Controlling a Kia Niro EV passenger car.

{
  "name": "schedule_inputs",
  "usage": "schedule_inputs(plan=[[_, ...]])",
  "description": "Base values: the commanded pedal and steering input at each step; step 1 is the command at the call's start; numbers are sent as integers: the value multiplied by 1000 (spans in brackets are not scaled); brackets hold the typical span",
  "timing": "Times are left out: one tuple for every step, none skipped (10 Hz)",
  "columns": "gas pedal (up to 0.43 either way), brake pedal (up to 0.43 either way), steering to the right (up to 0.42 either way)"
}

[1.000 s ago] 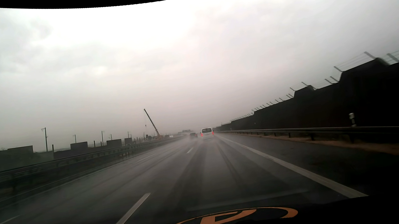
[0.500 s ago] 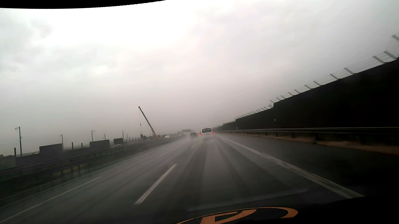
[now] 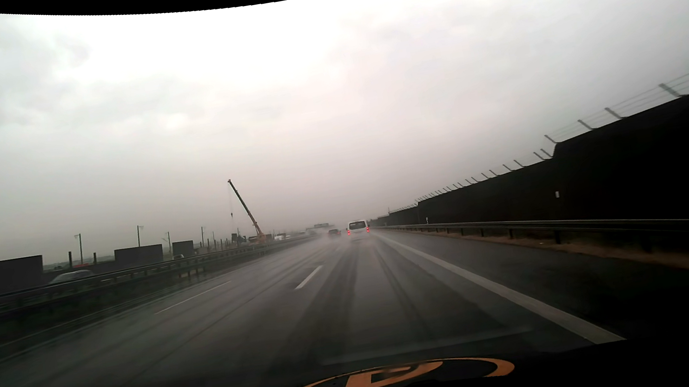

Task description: Follow the waypoints while adhering to traffic rules and regulations

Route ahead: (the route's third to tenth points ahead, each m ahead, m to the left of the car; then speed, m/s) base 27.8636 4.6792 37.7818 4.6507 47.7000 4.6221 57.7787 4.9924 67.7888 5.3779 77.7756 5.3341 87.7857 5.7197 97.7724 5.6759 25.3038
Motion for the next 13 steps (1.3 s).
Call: schedule_inputs(plan=[[28, 0, -1], [28, 0, -1], [28, 0, -1], [28, 0, -1], [28, 0, 0], [28, 0, -1], [28, 0, -1], [28, 0, -1], [28, 0, -1], [39, 0, 0], [39, 0, -1], [39, 0, 0], [39, 0, 0]])
